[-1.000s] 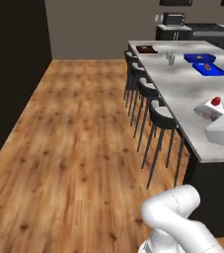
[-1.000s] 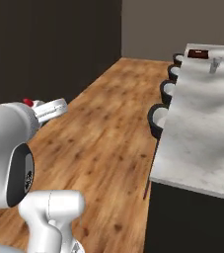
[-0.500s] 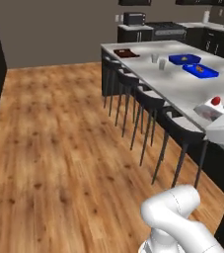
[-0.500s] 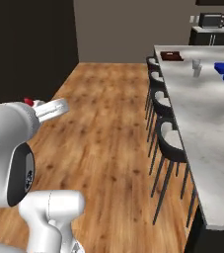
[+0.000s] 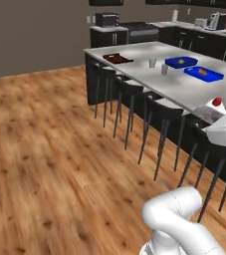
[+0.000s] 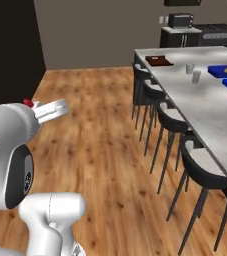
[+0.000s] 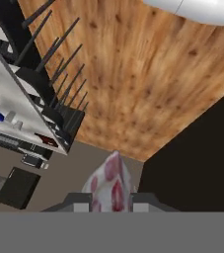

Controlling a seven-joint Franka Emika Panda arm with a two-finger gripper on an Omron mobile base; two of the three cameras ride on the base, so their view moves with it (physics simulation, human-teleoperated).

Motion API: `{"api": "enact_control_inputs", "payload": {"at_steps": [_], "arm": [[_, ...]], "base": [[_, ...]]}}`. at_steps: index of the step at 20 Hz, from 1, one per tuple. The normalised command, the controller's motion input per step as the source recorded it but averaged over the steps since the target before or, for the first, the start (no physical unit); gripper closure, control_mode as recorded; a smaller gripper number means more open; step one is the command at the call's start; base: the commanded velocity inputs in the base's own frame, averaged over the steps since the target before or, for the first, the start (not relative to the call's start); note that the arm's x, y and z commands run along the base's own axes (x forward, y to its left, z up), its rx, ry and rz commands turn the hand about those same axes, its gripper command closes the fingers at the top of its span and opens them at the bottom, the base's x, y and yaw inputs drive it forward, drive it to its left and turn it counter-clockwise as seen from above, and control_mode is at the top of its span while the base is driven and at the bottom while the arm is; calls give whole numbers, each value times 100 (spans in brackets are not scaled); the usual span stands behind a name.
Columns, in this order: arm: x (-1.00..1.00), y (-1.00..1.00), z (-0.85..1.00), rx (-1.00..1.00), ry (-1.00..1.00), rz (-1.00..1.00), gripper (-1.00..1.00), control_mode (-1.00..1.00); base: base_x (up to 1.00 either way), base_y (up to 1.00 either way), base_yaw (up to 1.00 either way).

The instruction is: Take the cakes from the fridge and place them on the empty tray on the dining counter.

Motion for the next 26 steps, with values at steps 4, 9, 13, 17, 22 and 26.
{"api": "enact_control_inputs", "payload": {"at_steps": [4, 9, 13, 17, 22, 26], "arm": [[0, 0, 0, 0, 0, 0, 100, 100], [0, 0, 0, 0, 0, 0, 100, 100], [0, 0, 0, 0, 0, 0, 100, 100], [0, 0, 0, 0, 0, 0, 100, 100], [0, 0, 0, 0, 0, 0, 100, 100], [0, 0, 0, 0, 0, 0, 100, 100]], "base": [[100, 95, -31], [100, 66, -25], [100, 48, -20], [100, 51, -20], [100, 57, -22], [100, 55, -22]]}}
